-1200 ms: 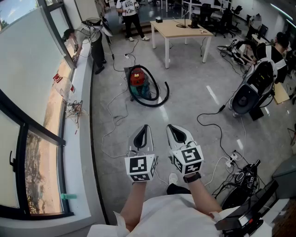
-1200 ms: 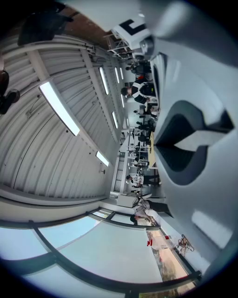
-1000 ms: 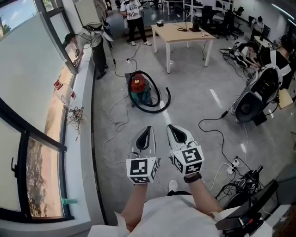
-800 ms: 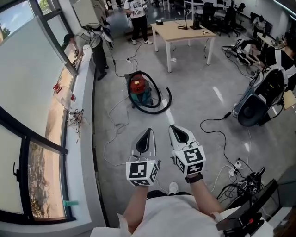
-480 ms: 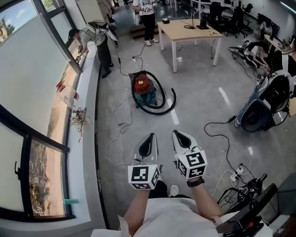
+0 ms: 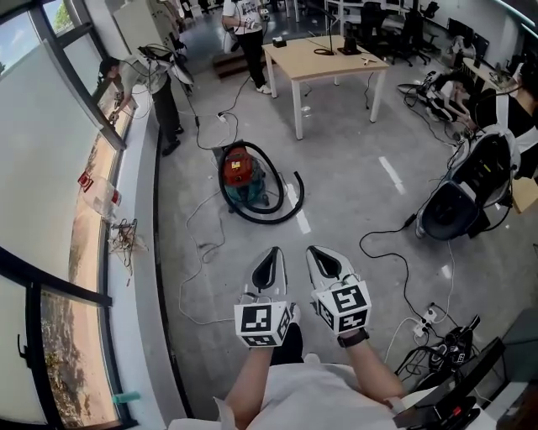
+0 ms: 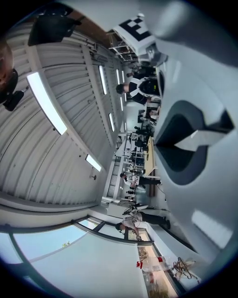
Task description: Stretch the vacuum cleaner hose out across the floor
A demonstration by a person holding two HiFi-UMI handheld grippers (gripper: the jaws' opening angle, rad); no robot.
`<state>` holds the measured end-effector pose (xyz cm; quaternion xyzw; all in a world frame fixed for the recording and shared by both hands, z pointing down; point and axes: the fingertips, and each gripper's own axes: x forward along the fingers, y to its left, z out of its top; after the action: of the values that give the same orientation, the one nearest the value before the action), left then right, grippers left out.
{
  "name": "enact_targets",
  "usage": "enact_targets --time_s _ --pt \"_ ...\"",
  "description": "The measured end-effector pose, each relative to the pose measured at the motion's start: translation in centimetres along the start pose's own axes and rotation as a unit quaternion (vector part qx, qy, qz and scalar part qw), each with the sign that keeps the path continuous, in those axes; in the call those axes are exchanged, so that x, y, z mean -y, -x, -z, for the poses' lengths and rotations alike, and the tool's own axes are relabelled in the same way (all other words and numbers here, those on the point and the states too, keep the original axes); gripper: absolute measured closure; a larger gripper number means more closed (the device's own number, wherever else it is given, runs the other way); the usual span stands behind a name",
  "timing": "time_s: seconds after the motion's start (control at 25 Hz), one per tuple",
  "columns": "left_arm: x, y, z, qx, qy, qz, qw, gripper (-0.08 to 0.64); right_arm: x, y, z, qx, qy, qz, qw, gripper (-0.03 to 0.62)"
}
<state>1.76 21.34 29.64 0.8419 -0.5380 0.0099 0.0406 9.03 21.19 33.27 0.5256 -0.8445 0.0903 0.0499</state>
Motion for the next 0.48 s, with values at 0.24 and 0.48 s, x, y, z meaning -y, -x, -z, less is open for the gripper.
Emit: enact_targets --time_s 0.24,0.48 --pt "-3.8 -8.2 -2.2 0.008 0.009 0.013 0.9998 0.560 3.8 -7.6 -3.4 -0.005 0.011 0.015 1.000 0.594" --pt "-9.6 -15.6 -4.7 0.024 0.014 0.008 0.9996 0.560 5.4 -16.1 -7.1 0.000 0.033 0.009 0.999 0.594"
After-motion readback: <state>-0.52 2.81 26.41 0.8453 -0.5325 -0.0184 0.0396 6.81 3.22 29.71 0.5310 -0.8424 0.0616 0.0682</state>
